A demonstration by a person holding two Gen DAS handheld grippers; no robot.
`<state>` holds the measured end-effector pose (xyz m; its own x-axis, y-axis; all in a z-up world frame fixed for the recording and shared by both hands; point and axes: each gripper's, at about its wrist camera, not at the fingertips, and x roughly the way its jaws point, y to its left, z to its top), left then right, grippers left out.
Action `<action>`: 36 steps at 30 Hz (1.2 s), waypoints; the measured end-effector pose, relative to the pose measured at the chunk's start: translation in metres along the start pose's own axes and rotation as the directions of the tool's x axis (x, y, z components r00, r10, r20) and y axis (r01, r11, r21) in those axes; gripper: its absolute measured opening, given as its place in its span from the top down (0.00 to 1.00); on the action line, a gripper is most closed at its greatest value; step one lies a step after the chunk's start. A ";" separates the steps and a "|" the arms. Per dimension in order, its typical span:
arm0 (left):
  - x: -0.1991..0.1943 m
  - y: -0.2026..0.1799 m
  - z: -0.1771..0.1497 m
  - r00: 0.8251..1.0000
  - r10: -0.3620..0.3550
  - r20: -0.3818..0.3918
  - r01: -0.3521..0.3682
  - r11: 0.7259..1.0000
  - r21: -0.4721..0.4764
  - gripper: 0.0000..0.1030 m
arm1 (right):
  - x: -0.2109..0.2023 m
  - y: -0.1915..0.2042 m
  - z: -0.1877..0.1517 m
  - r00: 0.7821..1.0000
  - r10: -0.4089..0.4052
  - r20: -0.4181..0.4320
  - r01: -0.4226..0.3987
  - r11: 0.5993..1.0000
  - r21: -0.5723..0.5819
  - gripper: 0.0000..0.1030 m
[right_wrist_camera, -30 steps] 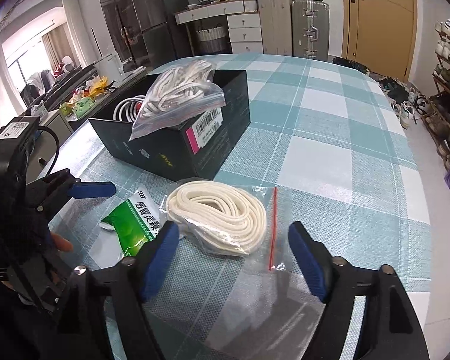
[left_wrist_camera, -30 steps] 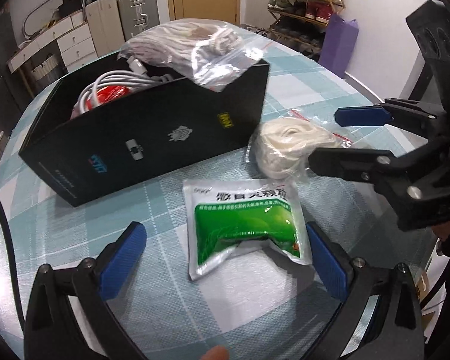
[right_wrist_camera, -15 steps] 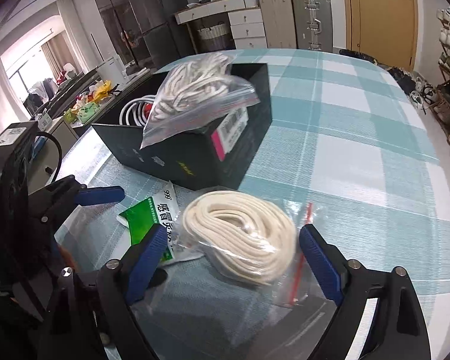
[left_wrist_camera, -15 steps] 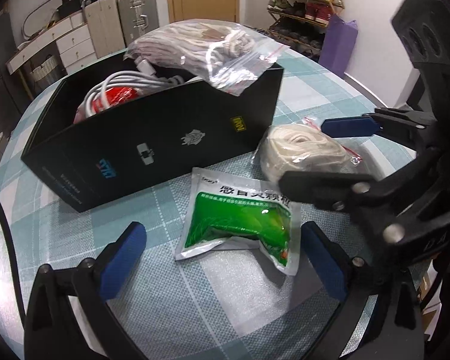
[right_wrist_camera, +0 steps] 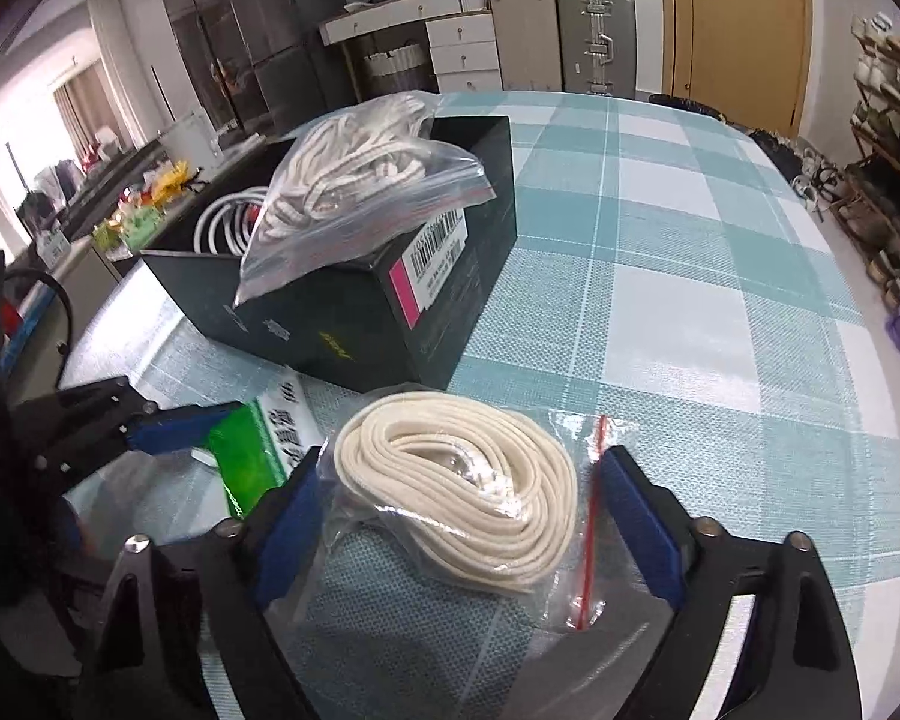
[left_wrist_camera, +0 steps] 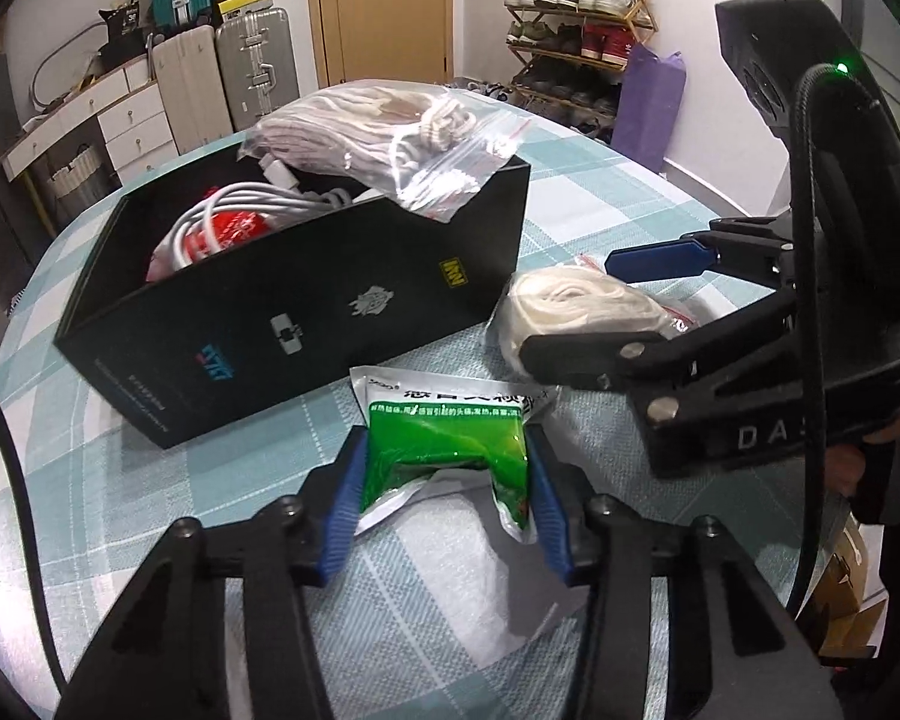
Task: Organize soft objects
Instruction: 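Carry the green packet and cream rope bag over the black box with both tools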
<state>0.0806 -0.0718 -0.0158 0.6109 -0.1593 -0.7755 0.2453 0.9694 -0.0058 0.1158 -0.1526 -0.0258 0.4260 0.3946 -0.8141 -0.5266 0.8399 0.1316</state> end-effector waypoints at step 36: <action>-0.083 0.073 -0.017 0.975 0.097 0.199 -0.049 0.971 -0.234 0.55 | -0.058 0.051 -0.001 0.978 0.183 0.101 -0.160 0.967 -0.200 0.53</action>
<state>0.0349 0.0151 0.0372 0.7695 -0.0982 -0.6311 0.0319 0.9928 -0.1156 0.0639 -0.1332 0.0275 0.3949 0.5773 -0.7147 -0.7241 0.6744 0.1446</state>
